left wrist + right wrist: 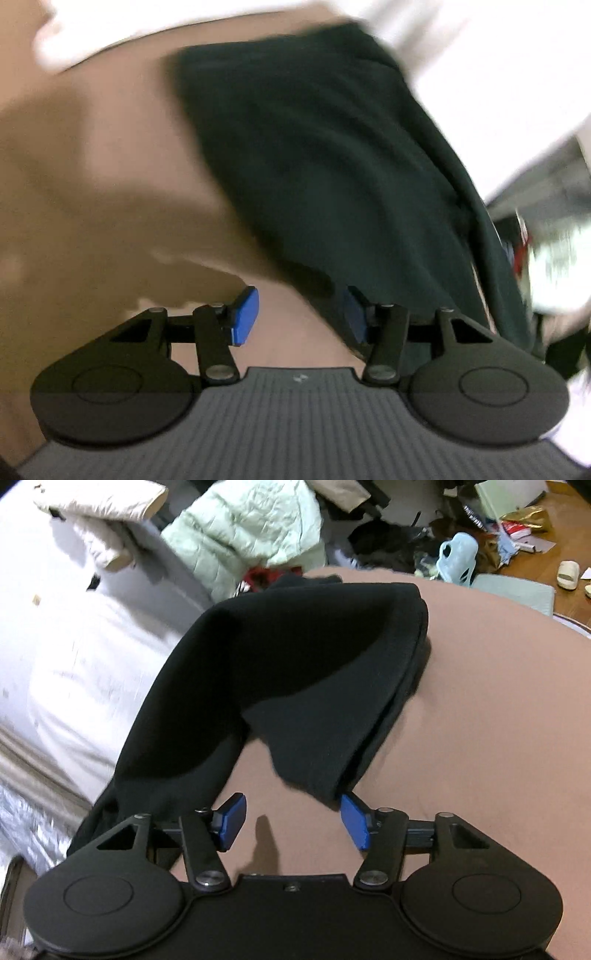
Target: Fold clothes
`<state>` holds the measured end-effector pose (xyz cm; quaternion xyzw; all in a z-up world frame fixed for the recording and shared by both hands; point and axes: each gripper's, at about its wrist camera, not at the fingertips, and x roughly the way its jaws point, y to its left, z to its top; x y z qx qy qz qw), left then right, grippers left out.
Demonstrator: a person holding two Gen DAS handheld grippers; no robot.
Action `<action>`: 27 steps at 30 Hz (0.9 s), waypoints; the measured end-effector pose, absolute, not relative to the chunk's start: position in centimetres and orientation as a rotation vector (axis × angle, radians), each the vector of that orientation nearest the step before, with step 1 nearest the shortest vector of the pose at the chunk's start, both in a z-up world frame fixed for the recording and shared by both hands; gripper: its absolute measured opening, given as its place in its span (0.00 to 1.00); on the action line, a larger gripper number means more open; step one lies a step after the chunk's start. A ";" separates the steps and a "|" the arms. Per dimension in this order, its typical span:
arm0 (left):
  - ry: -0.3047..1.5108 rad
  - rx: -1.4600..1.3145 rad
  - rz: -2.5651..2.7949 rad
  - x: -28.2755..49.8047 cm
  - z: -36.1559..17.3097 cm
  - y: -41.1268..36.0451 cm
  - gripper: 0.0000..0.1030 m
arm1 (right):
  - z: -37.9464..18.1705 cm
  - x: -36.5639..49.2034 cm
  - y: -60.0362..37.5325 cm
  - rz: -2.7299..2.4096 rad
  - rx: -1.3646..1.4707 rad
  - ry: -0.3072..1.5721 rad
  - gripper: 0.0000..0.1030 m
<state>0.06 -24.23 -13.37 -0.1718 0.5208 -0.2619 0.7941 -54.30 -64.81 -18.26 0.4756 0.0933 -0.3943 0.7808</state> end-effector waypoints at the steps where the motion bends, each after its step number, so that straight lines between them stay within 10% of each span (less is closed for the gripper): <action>1: 1.086 -0.295 -0.581 -0.7 -12.8 -25.7 0.48 | -18.4 -54.1 -65.5 -0.871 1.027 0.181 0.56; 2: 1.049 -0.217 -0.597 -1.6 -12.2 -27.3 0.48 | -18.4 -53.8 -66.2 -0.893 1.009 0.182 0.37; 8: 0.828 0.179 -0.735 -7.2 -8.9 -35.3 0.53 | -12.6 -53.6 -67.9 -0.984 0.597 0.308 0.01; 15: 0.608 0.571 -0.959 -14.7 -9.9 -40.9 0.64 | -6.9 -60.2 -70.7 -1.015 0.577 0.294 0.01; 19: 0.517 0.762 -1.054 -19.3 -11.3 -42.2 0.68 | -9.0 -60.5 -71.1 -0.830 0.810 0.354 0.17; 22: 0.422 0.884 -1.040 -21.0 -12.7 -43.5 0.78 | -12.5 -58.7 -69.4 -0.743 0.931 0.353 0.51; 27: 0.392 0.910 -1.009 -20.8 -13.4 -45.6 0.93 | -17.3 -55.3 -69.9 -0.758 1.099 0.250 0.62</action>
